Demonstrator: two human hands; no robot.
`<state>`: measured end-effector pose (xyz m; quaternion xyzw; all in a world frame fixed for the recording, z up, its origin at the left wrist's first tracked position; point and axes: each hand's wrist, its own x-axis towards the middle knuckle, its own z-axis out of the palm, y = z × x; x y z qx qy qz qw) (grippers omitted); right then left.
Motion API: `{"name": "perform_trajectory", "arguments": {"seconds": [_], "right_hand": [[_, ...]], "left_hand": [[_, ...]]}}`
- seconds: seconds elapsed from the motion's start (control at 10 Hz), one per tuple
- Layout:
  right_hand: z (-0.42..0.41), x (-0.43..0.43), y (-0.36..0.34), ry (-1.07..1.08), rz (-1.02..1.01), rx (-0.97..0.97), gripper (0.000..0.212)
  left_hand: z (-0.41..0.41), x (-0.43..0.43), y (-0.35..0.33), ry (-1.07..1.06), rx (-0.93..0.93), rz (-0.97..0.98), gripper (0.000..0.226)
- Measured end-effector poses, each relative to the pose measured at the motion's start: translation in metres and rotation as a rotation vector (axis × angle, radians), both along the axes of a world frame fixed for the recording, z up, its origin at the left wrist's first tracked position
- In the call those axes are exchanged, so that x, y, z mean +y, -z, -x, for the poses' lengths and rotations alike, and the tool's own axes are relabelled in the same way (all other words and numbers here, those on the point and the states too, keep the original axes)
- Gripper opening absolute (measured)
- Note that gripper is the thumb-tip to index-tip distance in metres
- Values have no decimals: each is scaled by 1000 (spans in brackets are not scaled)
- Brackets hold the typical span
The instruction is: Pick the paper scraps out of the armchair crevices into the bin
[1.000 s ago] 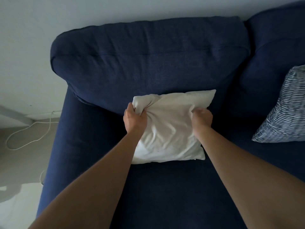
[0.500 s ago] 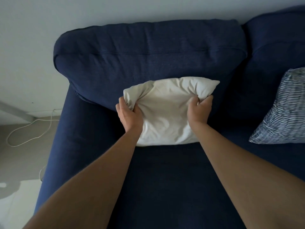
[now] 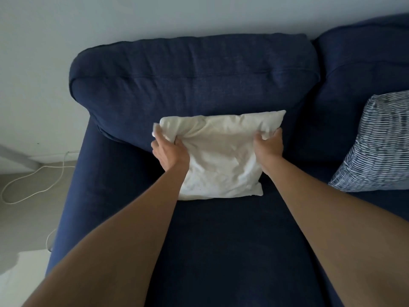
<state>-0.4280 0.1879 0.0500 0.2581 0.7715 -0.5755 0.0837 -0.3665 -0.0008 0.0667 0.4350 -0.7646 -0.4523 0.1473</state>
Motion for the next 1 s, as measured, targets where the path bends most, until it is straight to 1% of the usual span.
{"name": "perform_trajectory", "arguments": {"seconds": [0.1,0.2,0.3,0.4,0.5,0.6,0.7,0.8,0.9,1.0], "right_hand": [[-9,-6,-4,-147,-274,143,81],[-27,-14,-5,-300,-654,452,57],[-34,-22,3,-497,-690,535,43],[-29,-26,8,-675,-685,414,65],[-18,-27,7,-783,-720,308,81],[-7,-28,3,-836,-646,194,86],[-5,-27,-4,-905,-644,110,86],[-12,-26,-22,-903,-667,80,78],[-20,-23,-57,-872,-671,102,71],[-29,-16,-103,-877,-706,192,70]], "left_hand": [[-8,3,6,62,-144,55,86],[-25,11,14,297,-144,469,60],[-30,16,19,463,-129,672,35],[-24,12,26,570,-258,617,62],[-15,0,34,700,-351,537,93],[-5,-13,32,790,-454,423,95],[-4,-20,18,833,-517,373,88],[-12,-17,-6,830,-592,383,80],[-17,-7,-47,809,-574,438,69],[-23,1,-94,805,-495,505,59]]}}
